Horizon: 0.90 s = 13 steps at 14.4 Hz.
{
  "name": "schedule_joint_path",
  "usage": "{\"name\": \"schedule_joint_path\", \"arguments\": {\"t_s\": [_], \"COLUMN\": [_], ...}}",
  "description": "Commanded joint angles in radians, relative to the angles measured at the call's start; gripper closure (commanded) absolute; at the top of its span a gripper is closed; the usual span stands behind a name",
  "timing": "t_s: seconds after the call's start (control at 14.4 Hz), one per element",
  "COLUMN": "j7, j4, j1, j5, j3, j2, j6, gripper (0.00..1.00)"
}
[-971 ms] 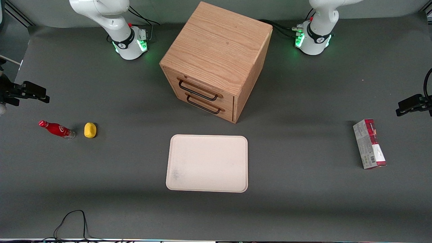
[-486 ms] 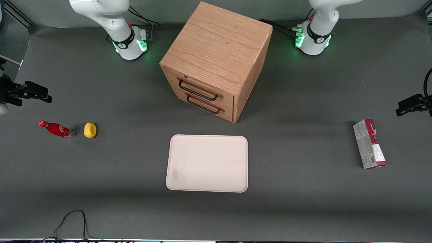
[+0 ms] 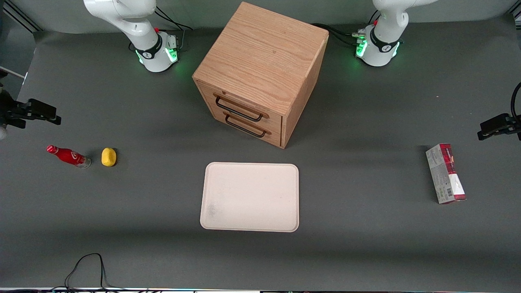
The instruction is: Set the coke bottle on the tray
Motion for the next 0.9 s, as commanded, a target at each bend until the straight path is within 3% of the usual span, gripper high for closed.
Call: {"name": "schedule_joint_path", "arguments": {"t_s": [0.0, 0.49, 0.83], "j7": [-0.024, -0.265, -0.457], "j4": [-0.015, -0.125, -0.173], "j1": [-0.007, -0.004, -0.004], "j5": [0.0, -0.049, -0.049], "j3": [-0.07, -0.257, -0.379], "j2": [-0.035, -0.131, -0.126], "j6": [-0.013, 0.013, 0.117], "gripper": [0.0, 0.0, 0.0]}}
